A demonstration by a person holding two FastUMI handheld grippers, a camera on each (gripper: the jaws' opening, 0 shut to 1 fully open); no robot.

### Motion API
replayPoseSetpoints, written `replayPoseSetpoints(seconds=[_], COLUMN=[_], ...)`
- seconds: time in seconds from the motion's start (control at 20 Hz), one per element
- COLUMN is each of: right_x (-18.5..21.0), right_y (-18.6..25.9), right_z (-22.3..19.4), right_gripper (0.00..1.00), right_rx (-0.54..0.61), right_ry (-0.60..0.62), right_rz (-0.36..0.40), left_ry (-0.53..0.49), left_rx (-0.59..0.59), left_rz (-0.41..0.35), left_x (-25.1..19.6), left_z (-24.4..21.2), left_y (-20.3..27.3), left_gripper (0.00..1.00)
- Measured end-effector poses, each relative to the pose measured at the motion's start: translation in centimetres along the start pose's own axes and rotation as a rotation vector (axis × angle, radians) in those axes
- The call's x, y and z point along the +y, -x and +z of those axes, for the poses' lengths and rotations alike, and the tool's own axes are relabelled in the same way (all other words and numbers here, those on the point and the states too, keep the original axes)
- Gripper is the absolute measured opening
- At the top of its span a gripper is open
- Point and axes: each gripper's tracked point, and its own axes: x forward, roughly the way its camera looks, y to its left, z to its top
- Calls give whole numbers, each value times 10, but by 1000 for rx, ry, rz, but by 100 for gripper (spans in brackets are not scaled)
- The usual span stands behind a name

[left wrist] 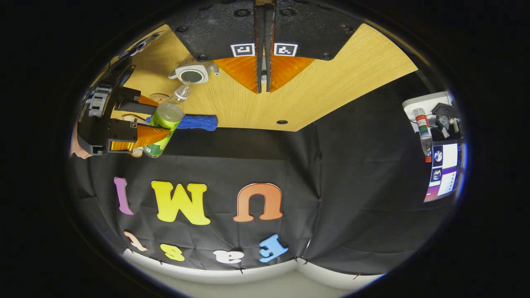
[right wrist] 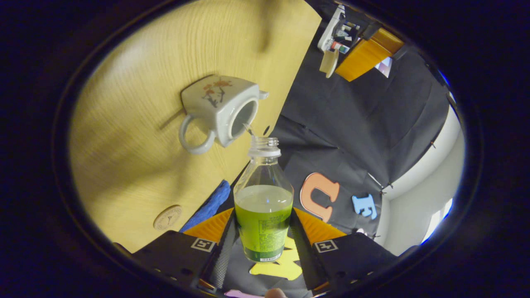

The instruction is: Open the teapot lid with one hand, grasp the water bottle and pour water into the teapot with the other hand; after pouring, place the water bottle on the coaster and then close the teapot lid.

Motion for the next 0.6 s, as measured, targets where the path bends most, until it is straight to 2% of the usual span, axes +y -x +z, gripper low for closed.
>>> replayPoseSetpoints(seconds=[0.6], right_x=[-12], right_y=[4], right_z=[2], right_gripper=[71], right_rx=[1], right_ry=[91], right_rz=[-11], left_ry=[-9], left_rx=[6], left_rz=[8], left_x=[8], left_z=[-1], left_y=[2], left_gripper=[3])
